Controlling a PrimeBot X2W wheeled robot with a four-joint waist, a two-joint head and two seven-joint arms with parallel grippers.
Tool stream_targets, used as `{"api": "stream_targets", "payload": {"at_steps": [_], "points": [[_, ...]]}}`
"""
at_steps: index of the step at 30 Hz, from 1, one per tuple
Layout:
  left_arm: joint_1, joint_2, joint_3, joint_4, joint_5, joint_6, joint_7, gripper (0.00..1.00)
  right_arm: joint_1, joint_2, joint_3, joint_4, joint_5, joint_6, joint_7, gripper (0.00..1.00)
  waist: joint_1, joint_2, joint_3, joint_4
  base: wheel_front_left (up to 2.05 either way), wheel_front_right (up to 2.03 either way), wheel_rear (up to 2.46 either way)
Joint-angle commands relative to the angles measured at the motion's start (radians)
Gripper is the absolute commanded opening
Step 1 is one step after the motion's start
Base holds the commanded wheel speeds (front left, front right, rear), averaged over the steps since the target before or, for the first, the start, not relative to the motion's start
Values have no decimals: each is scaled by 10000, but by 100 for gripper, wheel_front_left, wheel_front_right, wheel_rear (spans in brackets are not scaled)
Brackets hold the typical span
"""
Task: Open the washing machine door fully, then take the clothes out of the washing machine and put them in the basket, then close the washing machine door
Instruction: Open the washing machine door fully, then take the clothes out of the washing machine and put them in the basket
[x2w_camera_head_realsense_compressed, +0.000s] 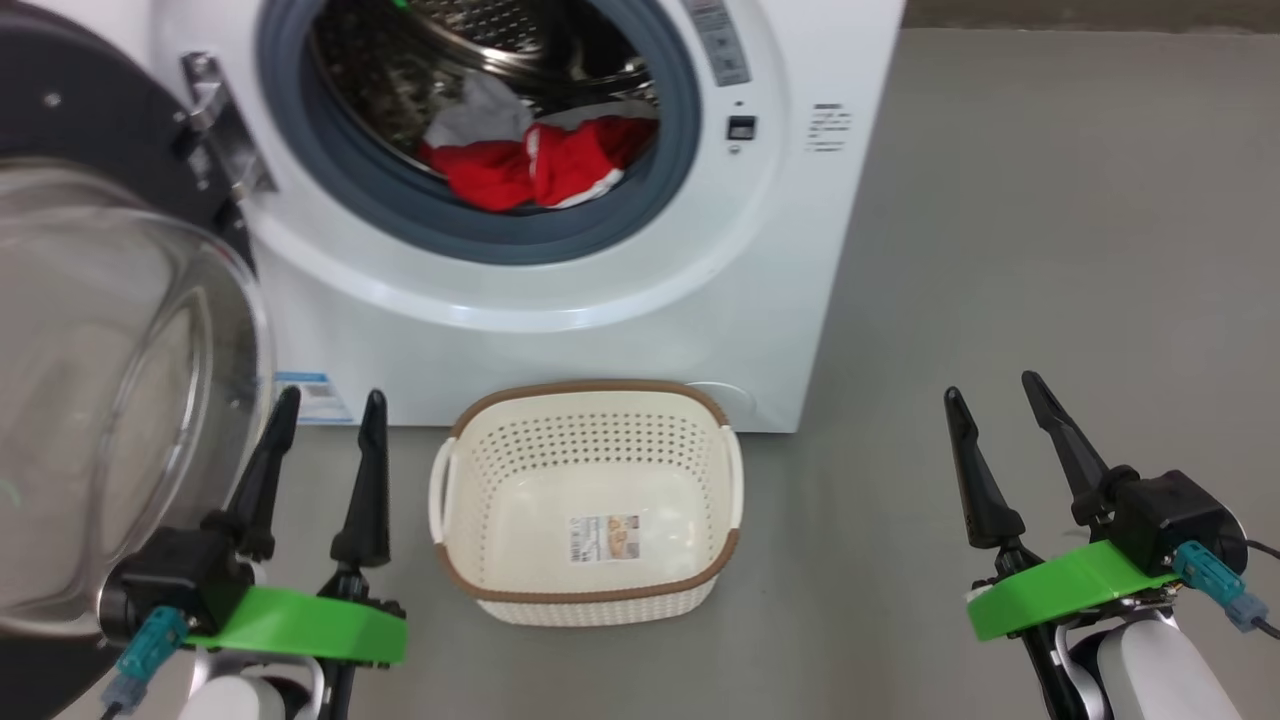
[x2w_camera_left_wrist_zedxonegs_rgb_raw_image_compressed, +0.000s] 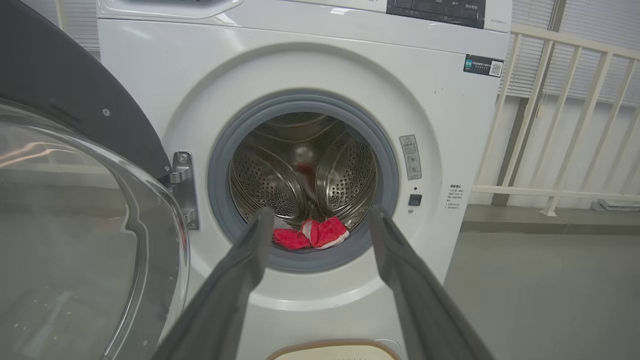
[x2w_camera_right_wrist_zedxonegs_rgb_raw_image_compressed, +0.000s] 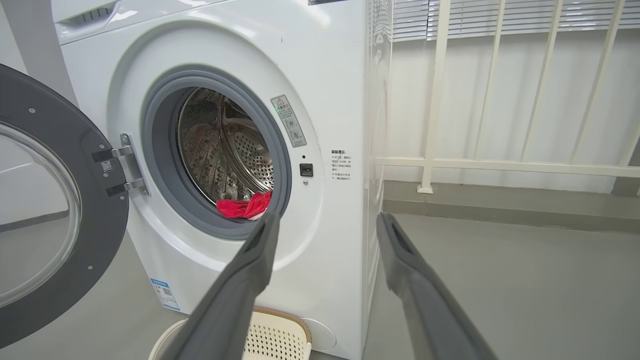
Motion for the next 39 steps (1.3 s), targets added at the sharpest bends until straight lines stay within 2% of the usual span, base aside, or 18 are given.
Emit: {"api": "stream_targets", "payload": {"at_steps": [1,14,33,39], "points": [[20,304,304,-148,134,-89,-47,100,-60,24,171,-354,-144,63,-65,100,0,0,-177,-588,0,0,0],[1080,234,538,280,441,-130,-47,100,399,18,183,-585,-267,63,-65,100,0,0,-547,-1423,0,0,0],[1533,126,1001,482,823,-128,-47,100,659,-106,228,-681,-106,63,-65,100,0,0,-710,-1696,0,0,0],[1524,62,1115,411,617,-159,-47,100,686,-140,185,-707,-83,63,-65,100,0,0,-711,-1678,0,0,0]]}}
